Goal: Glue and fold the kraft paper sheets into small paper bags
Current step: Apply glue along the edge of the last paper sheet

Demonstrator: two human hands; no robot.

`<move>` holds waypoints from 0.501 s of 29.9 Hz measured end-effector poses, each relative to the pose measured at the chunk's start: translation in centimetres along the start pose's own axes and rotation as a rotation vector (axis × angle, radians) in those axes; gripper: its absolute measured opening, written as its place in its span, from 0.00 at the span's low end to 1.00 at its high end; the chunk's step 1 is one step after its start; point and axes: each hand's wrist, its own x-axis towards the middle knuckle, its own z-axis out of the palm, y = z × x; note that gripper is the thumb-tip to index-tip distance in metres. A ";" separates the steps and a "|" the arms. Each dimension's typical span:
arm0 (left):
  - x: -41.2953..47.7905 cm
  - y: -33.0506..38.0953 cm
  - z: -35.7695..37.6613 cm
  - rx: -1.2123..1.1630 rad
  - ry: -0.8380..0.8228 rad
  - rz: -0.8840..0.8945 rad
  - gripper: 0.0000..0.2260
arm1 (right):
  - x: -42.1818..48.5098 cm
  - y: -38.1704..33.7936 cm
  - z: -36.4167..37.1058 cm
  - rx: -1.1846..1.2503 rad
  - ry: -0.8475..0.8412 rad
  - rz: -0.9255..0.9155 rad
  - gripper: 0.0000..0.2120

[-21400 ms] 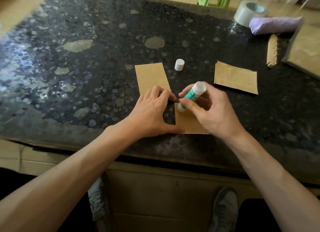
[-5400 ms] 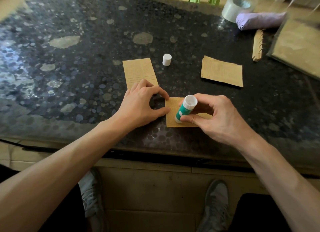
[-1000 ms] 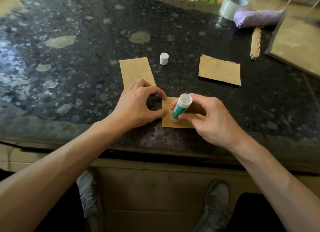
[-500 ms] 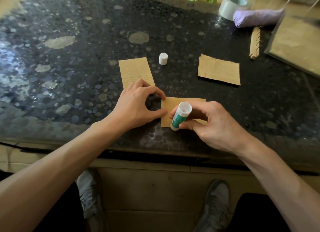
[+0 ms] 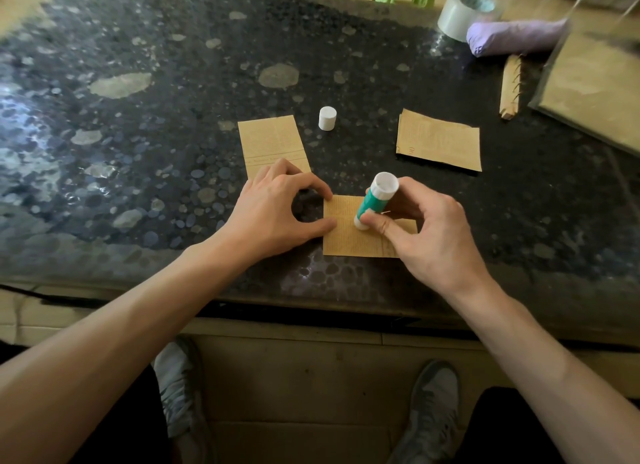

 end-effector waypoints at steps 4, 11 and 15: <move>0.0 -0.1 0.0 0.001 0.000 0.001 0.22 | 0.1 0.0 0.2 -0.036 0.036 0.000 0.17; 0.0 0.0 0.0 0.007 -0.004 -0.004 0.22 | 0.0 0.1 -0.5 -0.019 -0.073 0.010 0.17; 0.0 0.1 -0.1 0.005 -0.002 -0.003 0.23 | -0.2 0.2 -0.7 0.016 -0.111 0.004 0.17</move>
